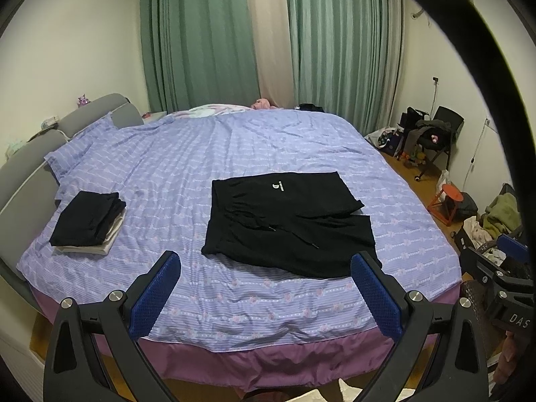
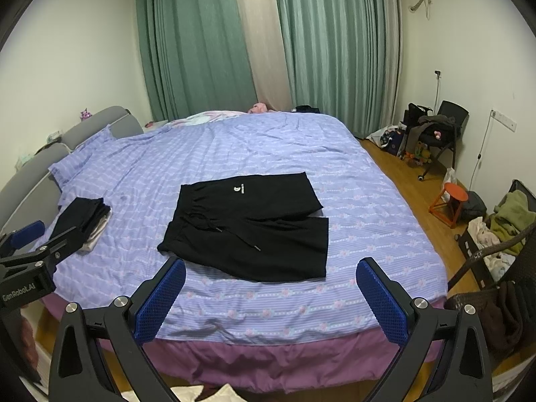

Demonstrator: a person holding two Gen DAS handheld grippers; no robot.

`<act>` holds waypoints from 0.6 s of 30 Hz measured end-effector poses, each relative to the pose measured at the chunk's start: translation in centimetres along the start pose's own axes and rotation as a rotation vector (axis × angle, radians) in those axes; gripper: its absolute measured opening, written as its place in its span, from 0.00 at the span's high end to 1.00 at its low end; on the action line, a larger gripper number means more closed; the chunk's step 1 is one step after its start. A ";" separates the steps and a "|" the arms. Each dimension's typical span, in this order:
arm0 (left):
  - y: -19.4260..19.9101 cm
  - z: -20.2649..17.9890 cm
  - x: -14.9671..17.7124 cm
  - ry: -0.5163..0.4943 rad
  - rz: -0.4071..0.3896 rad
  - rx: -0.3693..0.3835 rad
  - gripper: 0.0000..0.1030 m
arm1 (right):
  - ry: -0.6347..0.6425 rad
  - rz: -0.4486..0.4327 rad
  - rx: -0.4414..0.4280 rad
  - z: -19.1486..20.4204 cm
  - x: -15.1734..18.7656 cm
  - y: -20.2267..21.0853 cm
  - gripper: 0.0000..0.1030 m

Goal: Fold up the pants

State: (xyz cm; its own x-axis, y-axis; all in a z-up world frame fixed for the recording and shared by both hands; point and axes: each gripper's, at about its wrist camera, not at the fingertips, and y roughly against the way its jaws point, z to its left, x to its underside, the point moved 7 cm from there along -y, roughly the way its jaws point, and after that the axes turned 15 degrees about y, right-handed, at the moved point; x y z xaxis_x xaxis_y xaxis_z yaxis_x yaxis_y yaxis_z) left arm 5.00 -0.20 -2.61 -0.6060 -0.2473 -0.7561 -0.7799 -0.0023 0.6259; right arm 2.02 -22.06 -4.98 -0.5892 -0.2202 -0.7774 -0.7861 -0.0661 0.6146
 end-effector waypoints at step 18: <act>-0.1 0.1 0.2 -0.001 -0.005 -0.011 0.00 | 0.009 0.006 -0.008 0.3 -0.4 -0.3 0.00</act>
State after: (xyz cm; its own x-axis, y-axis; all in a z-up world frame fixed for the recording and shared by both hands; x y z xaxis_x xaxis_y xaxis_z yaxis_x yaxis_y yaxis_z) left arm 4.93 -0.16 -2.82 -0.6026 -0.2458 -0.7592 -0.7809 -0.0144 0.6245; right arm 2.40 -21.71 -4.90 -0.5919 -0.2297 -0.7726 -0.7812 -0.0724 0.6200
